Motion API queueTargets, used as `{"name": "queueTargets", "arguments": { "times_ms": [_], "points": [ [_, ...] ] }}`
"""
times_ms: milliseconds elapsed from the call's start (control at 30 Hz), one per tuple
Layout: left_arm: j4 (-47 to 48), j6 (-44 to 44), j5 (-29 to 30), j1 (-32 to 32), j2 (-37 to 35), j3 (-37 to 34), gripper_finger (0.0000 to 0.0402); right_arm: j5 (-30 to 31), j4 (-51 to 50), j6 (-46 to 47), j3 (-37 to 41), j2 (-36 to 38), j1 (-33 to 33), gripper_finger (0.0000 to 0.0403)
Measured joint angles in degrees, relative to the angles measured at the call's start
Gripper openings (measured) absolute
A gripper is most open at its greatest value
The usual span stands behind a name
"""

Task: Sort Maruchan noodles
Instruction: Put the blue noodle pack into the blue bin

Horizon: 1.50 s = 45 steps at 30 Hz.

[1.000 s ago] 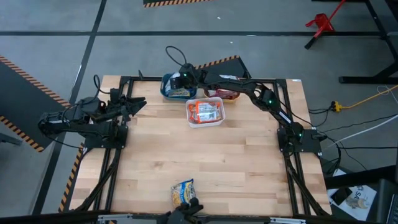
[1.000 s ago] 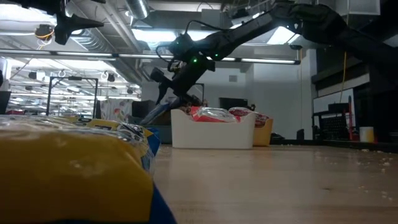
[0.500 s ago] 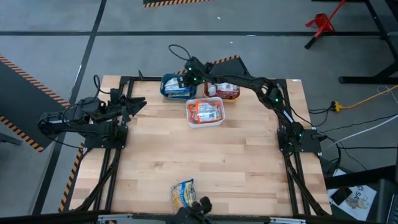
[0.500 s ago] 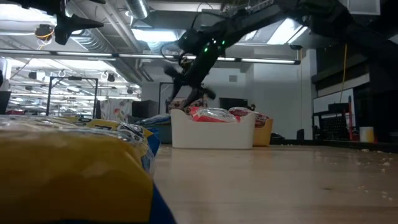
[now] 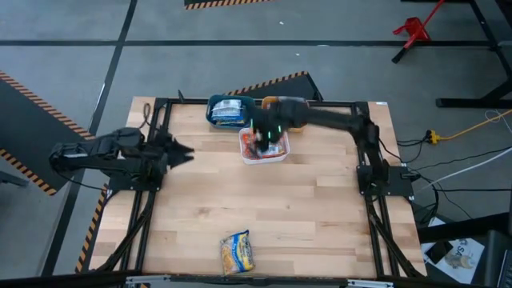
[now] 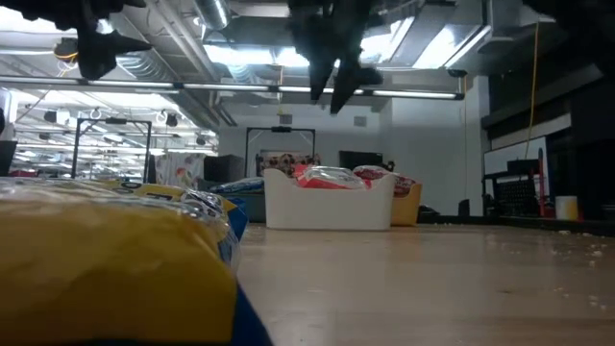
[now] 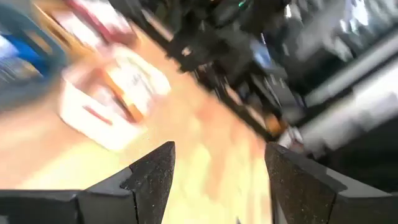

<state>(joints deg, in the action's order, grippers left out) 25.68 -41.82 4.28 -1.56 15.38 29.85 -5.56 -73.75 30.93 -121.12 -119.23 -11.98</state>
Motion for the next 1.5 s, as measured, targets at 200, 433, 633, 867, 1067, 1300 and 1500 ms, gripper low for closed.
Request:
{"name": "queueTargets", "arguments": {
  "times_ms": [200,433,633,867,1067,1300,1500],
  "points": [
    [-0.59,-0.68,-11.07,0.53,6.05,-2.08,0.0244,2.86,0.56,11.2,0.0,1.45,18.97,0.0202],
    [-12.17,-1.65,-16.76,5.42,15.02,-7.77,0.0244,16.78,14.48,15.51,0.04,-3.02,37.2,0.0202],
    [-19.98,-1.72,-15.22,8.41,21.97,-9.98,0.0244,18.03,25.13,13.72,0.05,-11.63,42.29,0.0202],
    [-20.16,-1.55,-14.01,10.82,24.78,-10.08,0.0244,15.66,32.5,12.5,0.11,-20.9,42.42,0.0202],
    [-20.27,-3.39,-12.96,13.52,24.77,-10.08,0.0244,15.6,28.76,16.75,-0.2,-22.37,40.33,0.0202],
    [-20.62,-4.37,-6.49,17.3,24.77,-10.08,0.0244,19.62,21.91,13.78,-0.21,-21.55,34.81,0.0202],
    [-20.53,-2.58,0.01,18.6,25.26,-10.08,0.0244,20.98,17.12,10.9,0.23,-19.8,29.45,0.0202]
  ]
}}
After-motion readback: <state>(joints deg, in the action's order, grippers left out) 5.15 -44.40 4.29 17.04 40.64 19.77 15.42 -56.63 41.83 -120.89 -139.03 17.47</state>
